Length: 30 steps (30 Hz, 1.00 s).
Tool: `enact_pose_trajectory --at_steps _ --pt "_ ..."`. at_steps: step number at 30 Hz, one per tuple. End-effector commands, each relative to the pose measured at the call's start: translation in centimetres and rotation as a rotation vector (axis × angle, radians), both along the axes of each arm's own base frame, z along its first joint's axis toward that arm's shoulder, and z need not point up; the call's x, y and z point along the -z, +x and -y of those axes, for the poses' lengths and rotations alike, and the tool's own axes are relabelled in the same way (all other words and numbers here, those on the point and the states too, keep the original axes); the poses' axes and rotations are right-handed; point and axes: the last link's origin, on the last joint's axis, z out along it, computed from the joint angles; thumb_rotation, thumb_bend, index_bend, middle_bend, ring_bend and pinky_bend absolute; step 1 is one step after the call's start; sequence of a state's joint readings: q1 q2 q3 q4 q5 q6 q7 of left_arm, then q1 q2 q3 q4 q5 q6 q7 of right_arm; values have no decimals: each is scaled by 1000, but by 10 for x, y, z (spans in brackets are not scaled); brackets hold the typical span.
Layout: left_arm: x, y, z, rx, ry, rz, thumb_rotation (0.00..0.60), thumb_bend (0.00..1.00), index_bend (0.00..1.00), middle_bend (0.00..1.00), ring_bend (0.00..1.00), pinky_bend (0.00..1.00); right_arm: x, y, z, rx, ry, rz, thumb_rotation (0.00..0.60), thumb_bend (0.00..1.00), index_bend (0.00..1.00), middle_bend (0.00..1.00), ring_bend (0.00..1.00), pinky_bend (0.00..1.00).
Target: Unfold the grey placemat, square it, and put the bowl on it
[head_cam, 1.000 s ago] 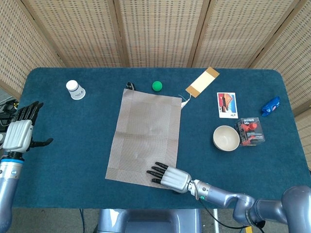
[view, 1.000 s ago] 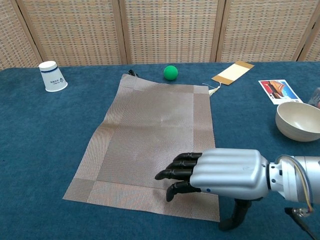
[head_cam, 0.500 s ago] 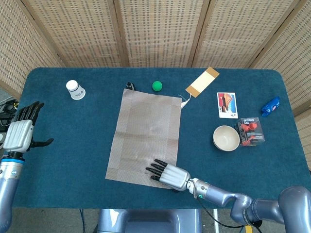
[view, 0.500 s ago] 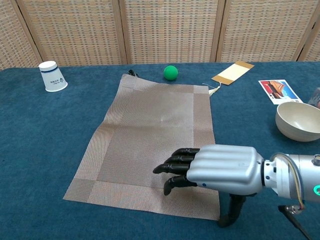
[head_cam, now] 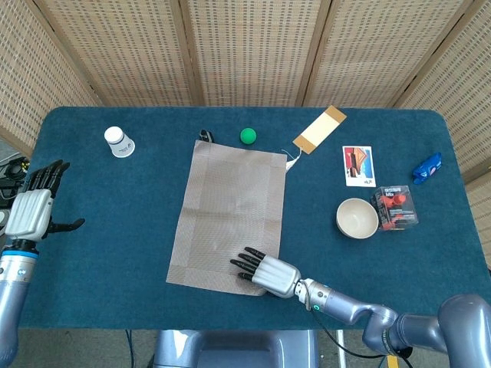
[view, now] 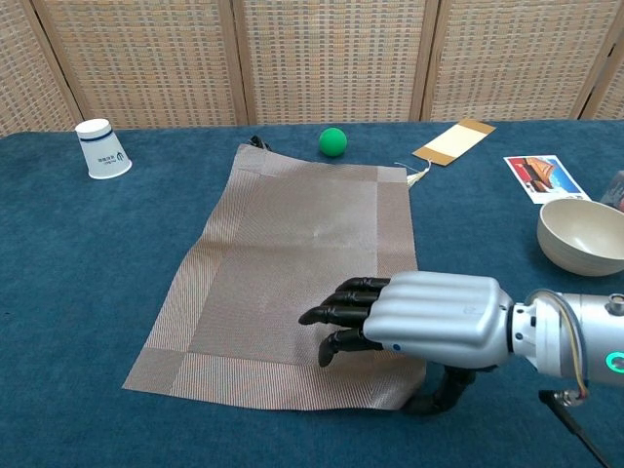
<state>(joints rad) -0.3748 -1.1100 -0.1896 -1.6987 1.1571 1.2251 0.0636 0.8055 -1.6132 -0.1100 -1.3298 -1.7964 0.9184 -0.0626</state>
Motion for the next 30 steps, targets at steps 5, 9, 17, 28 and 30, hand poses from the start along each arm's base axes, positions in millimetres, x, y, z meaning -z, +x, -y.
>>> enact_pose_trajectory --at_steps 5,9,17,28,30 --pt "1 0 0 2 -2 -1 600 0 0 0 0 0 0 -1 0 4 -1 6 600 532 389 0 0 0" --pt "1 0 0 2 -1 0 600 0 0 0 0 0 -1 -2 0 2 -7 19 600 571 588 0 0 0" --pt "0 1 0 3 -2 3 600 0 0 0 0 0 -4 -9 0 -9 -26 33 600 591 677 0 0 0" --pt "2 1 1 4 -8 -2 600 0 0 0 0 0 -22 -25 -9 -134 -28 27 600 588 680 13 0 0" --pt "2 1 1 5 -8 -3 600 0 0 0 0 0 -28 -32 -12 -169 -24 10 600 583 679 14 0 0"
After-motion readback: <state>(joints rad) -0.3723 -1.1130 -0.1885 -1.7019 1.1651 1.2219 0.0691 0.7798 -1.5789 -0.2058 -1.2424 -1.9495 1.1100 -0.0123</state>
